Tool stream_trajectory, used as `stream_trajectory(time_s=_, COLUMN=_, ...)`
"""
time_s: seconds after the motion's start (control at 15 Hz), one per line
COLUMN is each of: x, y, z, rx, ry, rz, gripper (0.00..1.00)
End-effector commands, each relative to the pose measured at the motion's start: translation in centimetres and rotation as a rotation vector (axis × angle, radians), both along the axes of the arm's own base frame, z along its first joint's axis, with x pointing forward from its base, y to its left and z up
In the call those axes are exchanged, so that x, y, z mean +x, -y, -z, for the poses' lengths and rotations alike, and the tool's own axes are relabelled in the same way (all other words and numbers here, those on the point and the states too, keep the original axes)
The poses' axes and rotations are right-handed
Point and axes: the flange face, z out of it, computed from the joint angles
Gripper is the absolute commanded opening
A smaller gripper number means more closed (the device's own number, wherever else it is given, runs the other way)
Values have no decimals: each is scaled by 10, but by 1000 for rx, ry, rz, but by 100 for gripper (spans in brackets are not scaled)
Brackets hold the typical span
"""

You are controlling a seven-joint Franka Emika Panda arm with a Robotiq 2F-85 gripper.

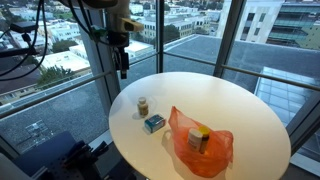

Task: Move the lotion bottle from the plastic to the table

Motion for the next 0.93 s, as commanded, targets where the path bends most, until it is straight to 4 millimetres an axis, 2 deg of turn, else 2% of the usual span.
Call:
stream_trajectory(time_s=0.0, x=23, y=31, z=0, rx=-36, ry=21, rz=83, gripper=100)
stream_trajectory(time_s=0.47, x=45, y=103, z=16, rx=-42, ry=56, rz=149, gripper=100)
stream_trajectory(time_s=0.87, x=56, y=149, z=25, rx=-52, ry=26, rz=100, gripper=100)
